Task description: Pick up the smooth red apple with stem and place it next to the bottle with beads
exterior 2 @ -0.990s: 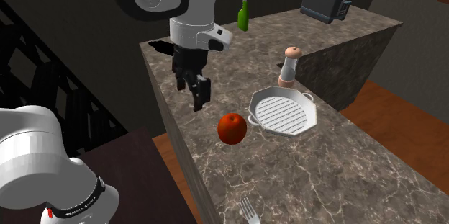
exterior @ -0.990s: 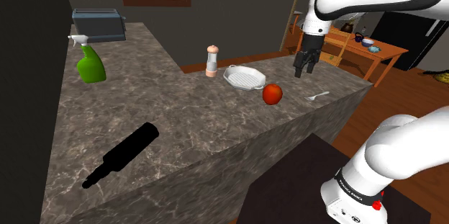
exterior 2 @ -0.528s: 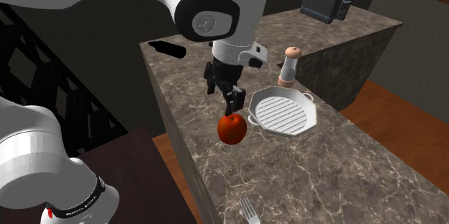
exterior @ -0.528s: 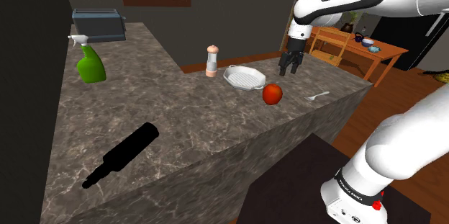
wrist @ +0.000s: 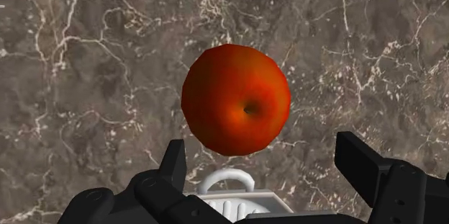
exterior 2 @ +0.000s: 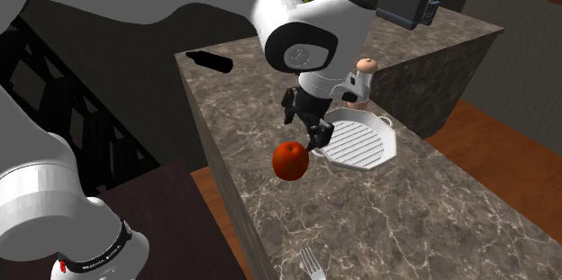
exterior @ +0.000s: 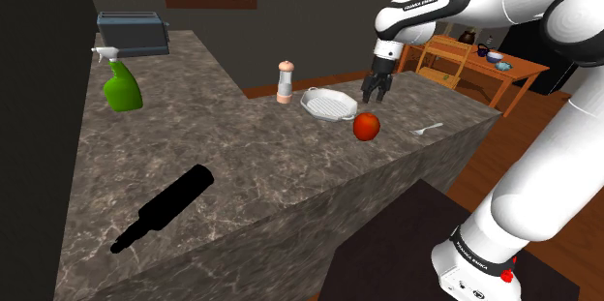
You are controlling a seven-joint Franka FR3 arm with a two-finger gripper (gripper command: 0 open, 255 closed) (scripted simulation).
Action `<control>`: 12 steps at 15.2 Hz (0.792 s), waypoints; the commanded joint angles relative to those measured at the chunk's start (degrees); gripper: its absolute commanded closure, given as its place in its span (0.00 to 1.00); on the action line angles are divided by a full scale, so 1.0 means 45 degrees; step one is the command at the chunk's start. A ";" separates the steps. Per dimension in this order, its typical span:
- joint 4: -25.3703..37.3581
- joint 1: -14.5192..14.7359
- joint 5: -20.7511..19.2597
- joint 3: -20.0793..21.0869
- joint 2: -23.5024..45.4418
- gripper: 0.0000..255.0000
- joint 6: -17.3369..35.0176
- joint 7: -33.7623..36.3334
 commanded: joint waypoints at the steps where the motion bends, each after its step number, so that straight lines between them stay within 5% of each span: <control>1: -0.0230 0.0008 0.0064 0.0009 0.0090 0.00 0.0316 -0.0057; 12: -0.0721 0.0045 0.0149 0.0047 0.0203 0.00 0.0914 -0.0111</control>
